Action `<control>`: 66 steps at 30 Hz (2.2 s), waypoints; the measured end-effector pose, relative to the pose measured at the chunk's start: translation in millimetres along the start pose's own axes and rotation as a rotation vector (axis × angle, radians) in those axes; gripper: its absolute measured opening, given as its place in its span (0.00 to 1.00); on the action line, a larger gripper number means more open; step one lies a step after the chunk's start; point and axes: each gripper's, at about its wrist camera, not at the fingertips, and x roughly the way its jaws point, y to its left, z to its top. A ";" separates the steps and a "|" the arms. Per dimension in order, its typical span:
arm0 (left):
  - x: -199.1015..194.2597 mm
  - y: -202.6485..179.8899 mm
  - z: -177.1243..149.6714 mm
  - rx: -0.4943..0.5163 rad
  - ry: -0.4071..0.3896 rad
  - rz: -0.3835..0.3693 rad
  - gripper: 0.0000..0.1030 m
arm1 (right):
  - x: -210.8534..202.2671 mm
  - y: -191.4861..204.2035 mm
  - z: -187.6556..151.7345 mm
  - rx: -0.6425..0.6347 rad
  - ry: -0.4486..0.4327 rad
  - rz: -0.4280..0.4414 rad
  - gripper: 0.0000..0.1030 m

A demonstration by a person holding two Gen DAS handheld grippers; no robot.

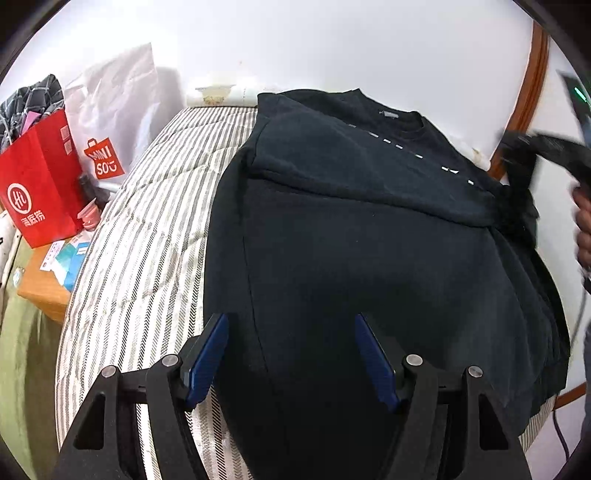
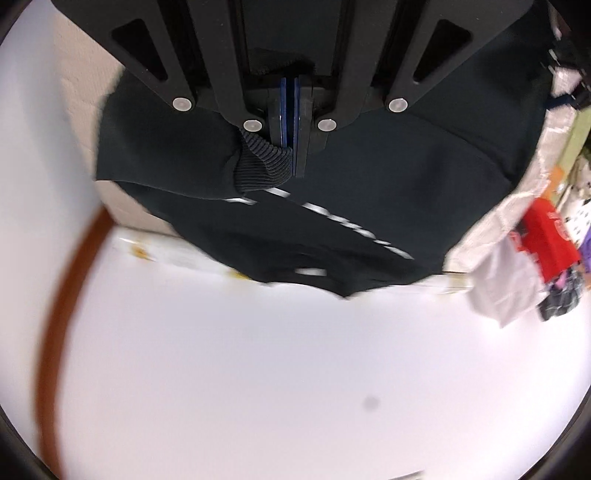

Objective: Fold small clothes

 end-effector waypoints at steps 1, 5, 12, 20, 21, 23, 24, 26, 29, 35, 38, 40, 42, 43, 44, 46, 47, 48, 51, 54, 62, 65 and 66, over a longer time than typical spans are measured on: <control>0.0 1.6 0.5 -0.008 -0.001 -0.014 0.65 | 9.0 15.1 7.8 -0.011 0.005 0.024 0.02; -1.1 6.3 0.5 -0.023 -0.006 -0.067 0.65 | 37.2 69.9 34.6 -0.034 0.028 0.162 0.02; -2.4 17.1 2.8 -0.050 -0.012 -0.082 0.65 | 57.7 139.8 61.4 -0.094 -0.005 0.378 0.04; -3.5 6.0 25.6 -0.048 -0.017 -0.071 0.65 | 14.6 109.0 45.9 -0.080 -0.080 0.420 0.46; -4.0 3.5 29.3 -0.049 -0.018 -0.071 0.65 | 8.8 100.1 43.7 -0.071 -0.079 0.417 0.50; -4.5 -4.3 40.3 -0.045 -0.020 -0.057 0.65 | -5.9 79.1 37.6 -0.049 -0.097 0.396 0.50; -4.6 -7.2 44.4 -0.042 -0.021 -0.051 0.65 | -12.3 68.3 33.7 -0.047 -0.107 0.382 0.50; -3.8 -14.1 56.7 -0.031 -0.026 -0.038 0.65 | -23.5 42.3 21.2 -0.049 -0.112 0.314 0.50; -1.0 -21.9 74.1 -0.028 -0.034 -0.033 0.65 | -23.6 4.6 4.3 -0.035 -0.080 0.209 0.50; 25.9 -22.6 110.6 -0.098 0.000 -0.058 0.64 | -0.2 -56.1 -28.5 0.007 0.042 0.027 0.50; 42.8 -25.9 122.9 -0.097 0.014 -0.037 0.64 | 17.6 -75.0 -44.1 0.028 0.090 -0.012 0.50; 52.8 -28.9 129.0 -0.088 0.018 -0.028 0.64 | 30.4 -84.9 -53.2 0.032 0.117 -0.019 0.50; 60.1 -31.5 132.6 -0.079 0.019 -0.023 0.64 | 46.5 -90.9 -59.9 0.034 0.147 -0.027 0.48; 64.9 -33.7 135.4 -0.071 0.016 -0.024 0.64 | 53.2 -93.4 -62.3 0.041 0.155 -0.026 0.43; 67.8 -34.8 137.4 -0.069 0.012 -0.032 0.64 | 60.8 -96.7 -64.9 0.052 0.165 -0.021 0.40; 72.9 -36.0 141.6 -0.076 -0.007 -0.064 0.64 | 73.6 -99.4 -68.1 0.065 0.183 -0.003 0.32; 77.5 -36.0 144.2 -0.084 -0.014 -0.073 0.64 | 79.5 -101.7 -70.5 0.072 0.193 -0.003 0.31; 83.3 -36.1 146.8 -0.087 -0.014 -0.075 0.64 | 85.2 -104.1 -72.8 0.077 0.203 -0.010 0.31; 101.0 -35.8 153.3 -0.095 0.002 -0.053 0.59 | 95.9 -109.6 -77.7 0.082 0.220 -0.009 0.31; 119.8 -34.8 155.8 -0.109 0.031 -0.035 0.50 | 99.6 -113.5 -80.6 0.102 0.213 0.006 0.31; 130.7 -37.0 161.9 -0.124 0.009 0.003 0.10 | 106.5 -109.2 -79.5 0.090 0.214 -0.015 0.31; 112.7 -35.8 167.3 -0.126 -0.030 -0.018 0.08 | 105.8 -109.7 -79.9 0.089 0.210 -0.012 0.31; 104.5 -35.1 169.7 -0.124 -0.047 -0.030 0.08 | 105.8 -110.3 -80.2 0.091 0.210 -0.012 0.31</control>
